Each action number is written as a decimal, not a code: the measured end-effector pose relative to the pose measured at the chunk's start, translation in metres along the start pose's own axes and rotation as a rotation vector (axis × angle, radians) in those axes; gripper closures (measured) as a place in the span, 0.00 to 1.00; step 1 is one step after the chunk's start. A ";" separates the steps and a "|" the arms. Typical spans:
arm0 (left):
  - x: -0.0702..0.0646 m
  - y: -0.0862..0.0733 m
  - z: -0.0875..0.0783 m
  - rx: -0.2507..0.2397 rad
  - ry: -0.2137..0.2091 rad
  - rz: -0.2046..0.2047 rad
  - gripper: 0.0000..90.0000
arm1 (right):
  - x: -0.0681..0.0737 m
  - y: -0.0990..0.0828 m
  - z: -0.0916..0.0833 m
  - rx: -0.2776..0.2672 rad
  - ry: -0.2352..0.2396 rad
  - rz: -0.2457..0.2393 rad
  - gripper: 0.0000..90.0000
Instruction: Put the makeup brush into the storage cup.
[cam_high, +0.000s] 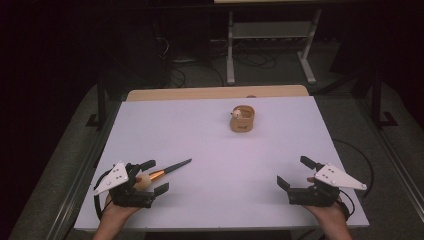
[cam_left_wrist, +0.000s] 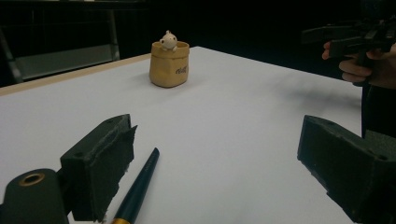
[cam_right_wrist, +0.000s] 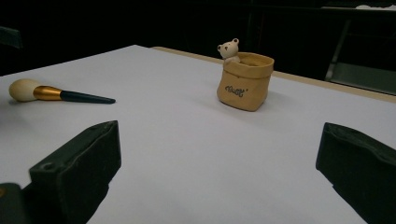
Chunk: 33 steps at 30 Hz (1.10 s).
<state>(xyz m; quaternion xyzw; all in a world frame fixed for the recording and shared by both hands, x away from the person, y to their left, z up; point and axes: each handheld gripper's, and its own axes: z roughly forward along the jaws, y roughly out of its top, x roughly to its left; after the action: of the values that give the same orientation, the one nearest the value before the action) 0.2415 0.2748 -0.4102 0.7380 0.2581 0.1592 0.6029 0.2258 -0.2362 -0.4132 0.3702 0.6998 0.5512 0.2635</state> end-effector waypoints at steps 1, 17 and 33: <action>0.000 0.000 0.000 0.000 0.000 0.001 0.11 | 0.000 0.000 0.000 -0.002 0.000 -0.001 0.00; 0.000 0.005 0.000 -0.003 0.007 0.010 0.11 | -0.002 0.001 0.001 -0.022 0.010 0.013 0.00; 0.009 0.012 0.005 -0.015 0.010 -0.001 0.11 | -0.002 0.000 0.001 -0.019 0.014 0.026 0.00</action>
<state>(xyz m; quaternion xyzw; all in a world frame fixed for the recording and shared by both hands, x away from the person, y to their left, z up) 0.2534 0.2744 -0.4006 0.7324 0.2603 0.1643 0.6074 0.2278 -0.2376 -0.4138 0.3729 0.6916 0.5636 0.2550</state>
